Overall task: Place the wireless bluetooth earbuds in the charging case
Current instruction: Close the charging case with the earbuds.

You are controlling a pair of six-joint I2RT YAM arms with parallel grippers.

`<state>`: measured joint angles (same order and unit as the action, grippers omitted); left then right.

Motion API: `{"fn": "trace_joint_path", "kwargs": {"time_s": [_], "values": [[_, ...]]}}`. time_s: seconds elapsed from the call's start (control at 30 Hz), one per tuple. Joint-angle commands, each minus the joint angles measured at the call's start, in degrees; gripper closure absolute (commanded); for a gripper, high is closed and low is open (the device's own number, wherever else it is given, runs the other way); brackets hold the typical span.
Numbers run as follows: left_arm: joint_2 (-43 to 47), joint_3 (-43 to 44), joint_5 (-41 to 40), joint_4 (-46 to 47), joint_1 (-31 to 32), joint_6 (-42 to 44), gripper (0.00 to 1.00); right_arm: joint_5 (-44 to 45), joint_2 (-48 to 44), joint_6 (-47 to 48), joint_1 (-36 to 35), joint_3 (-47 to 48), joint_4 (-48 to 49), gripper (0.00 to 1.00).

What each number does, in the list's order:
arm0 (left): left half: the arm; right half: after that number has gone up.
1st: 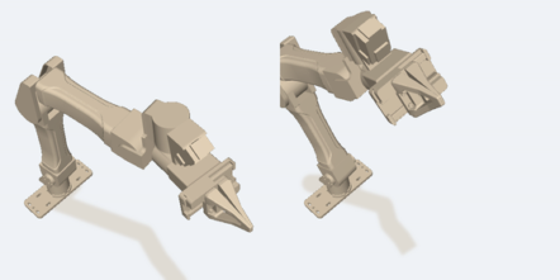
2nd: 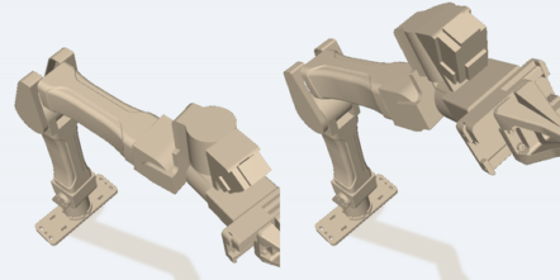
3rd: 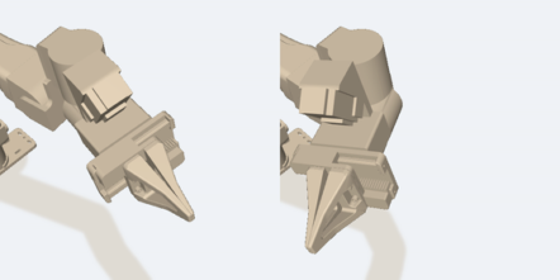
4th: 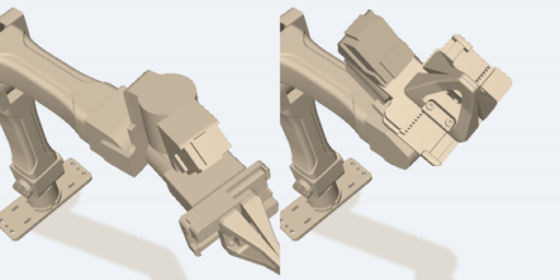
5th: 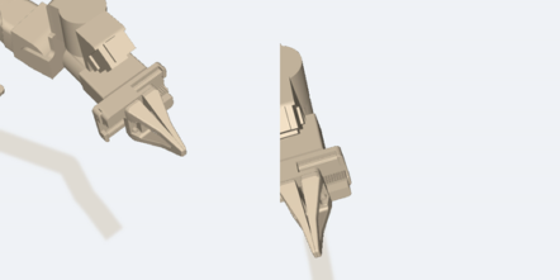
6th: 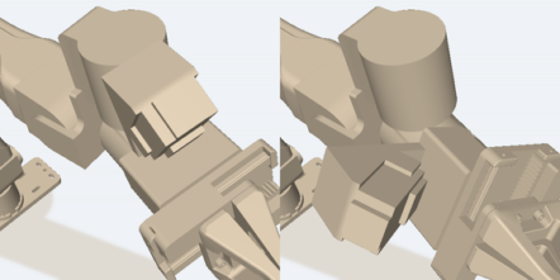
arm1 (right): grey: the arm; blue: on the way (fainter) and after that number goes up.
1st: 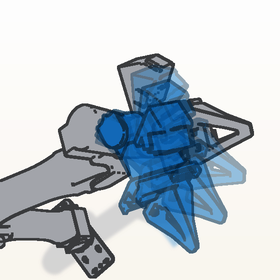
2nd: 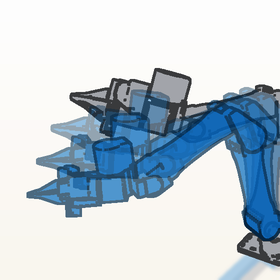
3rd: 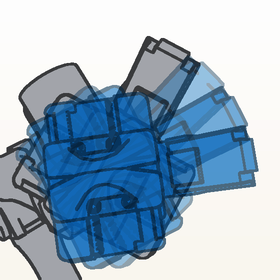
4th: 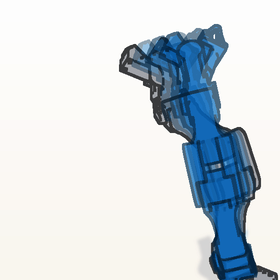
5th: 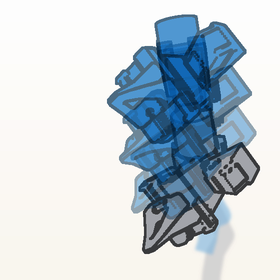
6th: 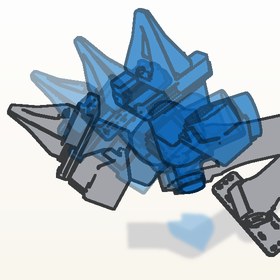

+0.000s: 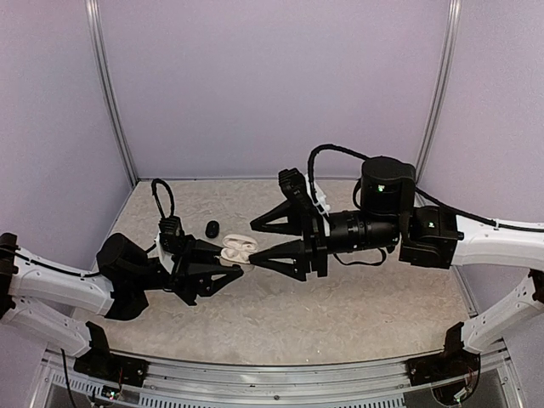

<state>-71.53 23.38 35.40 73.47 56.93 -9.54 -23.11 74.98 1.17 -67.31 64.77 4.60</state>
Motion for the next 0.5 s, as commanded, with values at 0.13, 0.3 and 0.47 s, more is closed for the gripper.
{"fn": "trace_joint_path", "kwargs": {"time_s": [0.13,0.3,0.47], "values": [[1.5,1.1,-2.8,-0.5,-0.2,1.5,1.00,-10.2,1.3,-0.4,0.4,0.8,1.3,0.47],[1.8,0.8,-4.4,-1.2,-0.2,2.3,1.00,-11.9,-0.2,0.4,0.5,0.1,1.9,0.52],[2.1,0.6,-5.0,-1.0,-0.2,2.7,1.00,-11.0,-1.0,0.6,0.4,-0.4,1.6,0.55]]}}
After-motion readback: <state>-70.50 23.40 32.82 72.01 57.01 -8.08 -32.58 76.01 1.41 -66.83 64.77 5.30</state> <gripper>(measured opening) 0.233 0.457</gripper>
